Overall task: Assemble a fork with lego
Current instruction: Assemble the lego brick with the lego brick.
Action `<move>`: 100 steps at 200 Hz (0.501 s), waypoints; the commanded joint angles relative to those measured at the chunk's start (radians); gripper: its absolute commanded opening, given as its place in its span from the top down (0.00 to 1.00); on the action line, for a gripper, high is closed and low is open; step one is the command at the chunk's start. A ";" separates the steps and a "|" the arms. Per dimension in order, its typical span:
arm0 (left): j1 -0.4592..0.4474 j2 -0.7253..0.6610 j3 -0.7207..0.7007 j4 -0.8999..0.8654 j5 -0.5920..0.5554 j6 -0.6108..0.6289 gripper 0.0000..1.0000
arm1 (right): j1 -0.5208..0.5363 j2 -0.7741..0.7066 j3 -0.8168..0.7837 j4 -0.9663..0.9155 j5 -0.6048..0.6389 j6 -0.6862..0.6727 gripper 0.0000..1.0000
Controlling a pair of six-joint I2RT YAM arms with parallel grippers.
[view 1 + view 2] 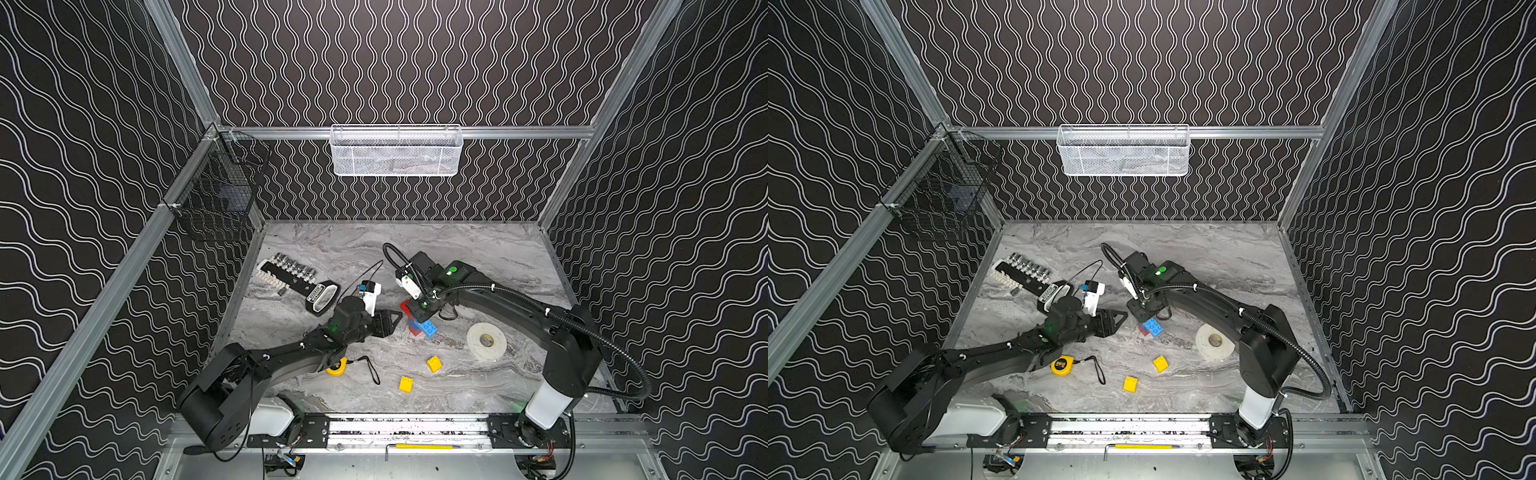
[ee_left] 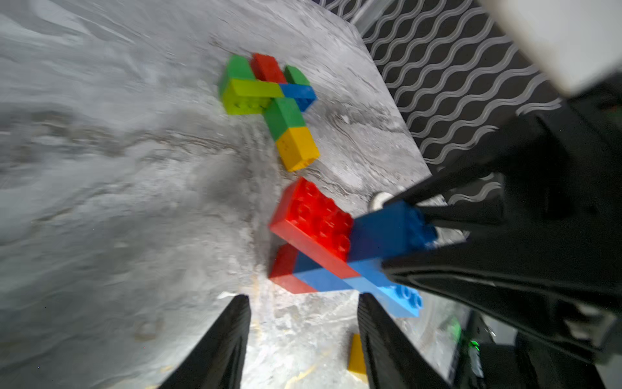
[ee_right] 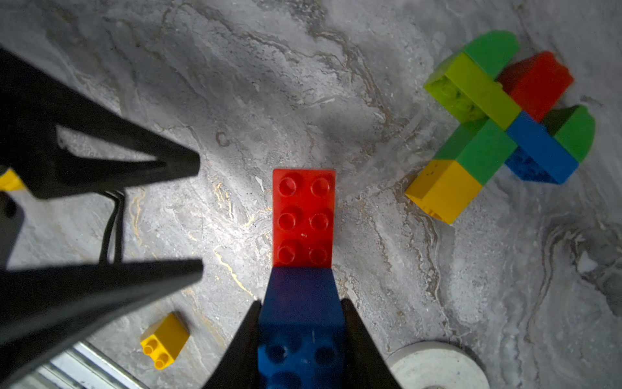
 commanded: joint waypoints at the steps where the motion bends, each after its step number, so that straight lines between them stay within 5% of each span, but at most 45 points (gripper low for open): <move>1: 0.006 -0.016 -0.003 -0.032 0.000 0.026 0.44 | 0.001 0.012 -0.018 -0.084 -0.057 -0.156 0.95; 100: 0.014 -0.095 -0.018 -0.091 -0.040 0.035 0.44 | 0.002 0.044 0.052 -0.015 -0.084 -0.204 0.95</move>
